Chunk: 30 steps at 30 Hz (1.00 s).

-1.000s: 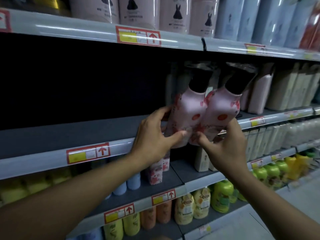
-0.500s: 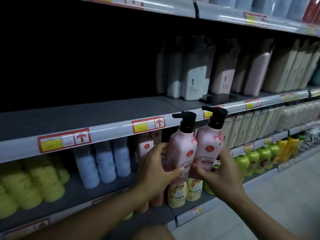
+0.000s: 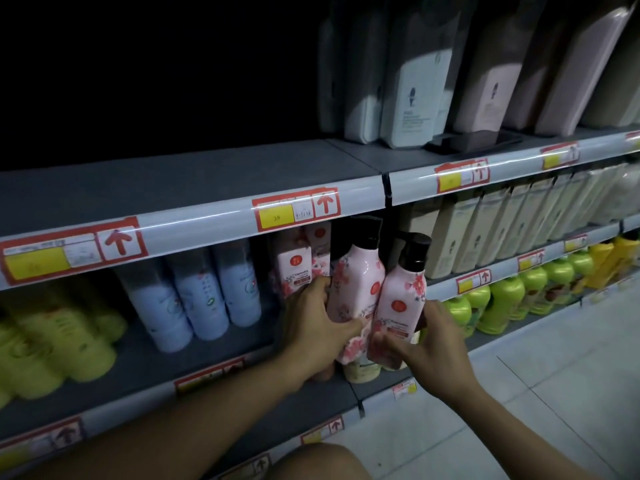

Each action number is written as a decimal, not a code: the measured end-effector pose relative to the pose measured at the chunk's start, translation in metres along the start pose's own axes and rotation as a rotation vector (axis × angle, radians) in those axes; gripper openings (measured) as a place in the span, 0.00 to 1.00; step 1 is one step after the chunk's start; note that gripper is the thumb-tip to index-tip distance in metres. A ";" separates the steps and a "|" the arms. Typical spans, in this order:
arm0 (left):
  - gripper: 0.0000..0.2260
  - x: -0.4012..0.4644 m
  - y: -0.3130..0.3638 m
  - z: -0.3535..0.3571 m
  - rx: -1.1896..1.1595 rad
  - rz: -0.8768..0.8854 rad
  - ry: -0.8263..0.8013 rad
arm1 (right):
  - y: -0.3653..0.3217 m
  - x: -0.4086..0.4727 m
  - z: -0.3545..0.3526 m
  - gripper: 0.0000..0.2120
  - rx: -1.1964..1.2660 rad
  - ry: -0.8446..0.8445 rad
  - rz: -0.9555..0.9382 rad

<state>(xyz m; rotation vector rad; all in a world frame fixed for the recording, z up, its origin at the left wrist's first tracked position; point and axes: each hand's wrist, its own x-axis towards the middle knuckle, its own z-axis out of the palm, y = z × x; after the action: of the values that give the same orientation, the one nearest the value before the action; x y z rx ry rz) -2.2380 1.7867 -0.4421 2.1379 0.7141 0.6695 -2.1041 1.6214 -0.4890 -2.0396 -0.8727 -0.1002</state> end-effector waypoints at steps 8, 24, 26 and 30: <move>0.28 0.021 0.003 0.006 0.054 -0.009 0.160 | -0.001 0.036 0.008 0.23 -0.039 -0.021 -0.013; 0.32 0.023 0.002 0.052 -0.103 -0.143 0.496 | -0.020 0.070 0.028 0.32 -0.140 0.183 0.027; 0.32 0.025 0.003 0.054 -0.088 -0.143 0.502 | -0.019 0.073 0.034 0.32 -0.144 0.203 0.045; 0.31 0.027 0.003 0.061 -0.047 -0.162 0.533 | -0.015 0.079 0.045 0.33 -0.129 0.227 0.081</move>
<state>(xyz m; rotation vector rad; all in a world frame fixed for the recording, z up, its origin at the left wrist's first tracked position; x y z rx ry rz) -2.1781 1.7727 -0.4678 1.8409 1.1245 1.1707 -2.0650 1.7042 -0.4754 -2.1301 -0.6557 -0.3446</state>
